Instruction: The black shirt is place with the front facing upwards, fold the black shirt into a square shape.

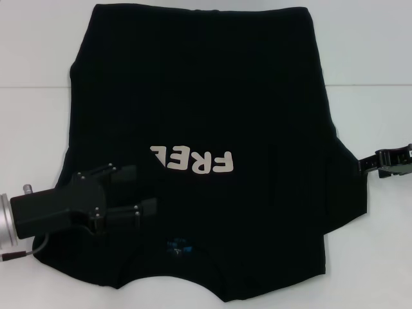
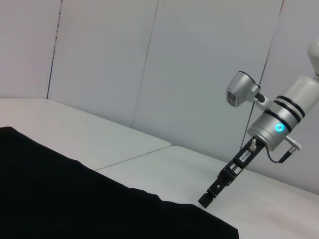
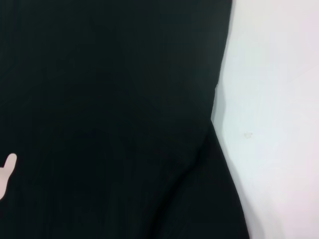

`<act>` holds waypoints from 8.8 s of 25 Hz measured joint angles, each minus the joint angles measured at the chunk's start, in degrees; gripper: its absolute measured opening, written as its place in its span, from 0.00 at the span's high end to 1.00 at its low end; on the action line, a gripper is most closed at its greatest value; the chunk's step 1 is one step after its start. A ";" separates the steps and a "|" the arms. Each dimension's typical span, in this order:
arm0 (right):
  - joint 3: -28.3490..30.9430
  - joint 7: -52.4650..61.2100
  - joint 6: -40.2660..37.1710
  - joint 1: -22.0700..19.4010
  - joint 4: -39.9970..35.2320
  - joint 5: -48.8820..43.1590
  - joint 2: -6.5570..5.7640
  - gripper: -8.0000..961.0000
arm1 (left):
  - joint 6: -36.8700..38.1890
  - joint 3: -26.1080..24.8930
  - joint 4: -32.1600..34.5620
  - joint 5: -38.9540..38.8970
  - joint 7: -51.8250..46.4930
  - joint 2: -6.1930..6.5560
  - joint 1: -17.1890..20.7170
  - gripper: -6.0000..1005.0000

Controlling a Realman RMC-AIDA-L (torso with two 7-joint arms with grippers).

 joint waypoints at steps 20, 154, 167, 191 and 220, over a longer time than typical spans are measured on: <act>-0.59 -0.52 3.32 0.74 3.05 -0.09 1.14 0.39 | -0.62 0.00 -0.09 0.00 0.00 0.00 0.07 0.10; -2.88 -83.42 -11.62 -13.60 7.49 44.73 8.18 0.28 | -6.82 -1.40 11.26 37.58 -61.33 6.98 -5.57 0.11; -2.64 -82.18 -12.48 -14.12 7.69 45.00 8.24 0.28 | -8.63 2.53 14.38 40.17 -61.94 4.85 -5.85 0.22; -2.37 -9.52 -28.44 -5.91 -18.15 12.23 -1.24 0.28 | -4.80 2.20 18.60 39.83 -60.93 3.70 -5.57 0.96; -2.08 -6.33 -25.66 -3.67 -6.04 0.46 1.69 0.28 | -4.02 2.11 18.53 38.26 -60.92 4.30 -6.70 0.96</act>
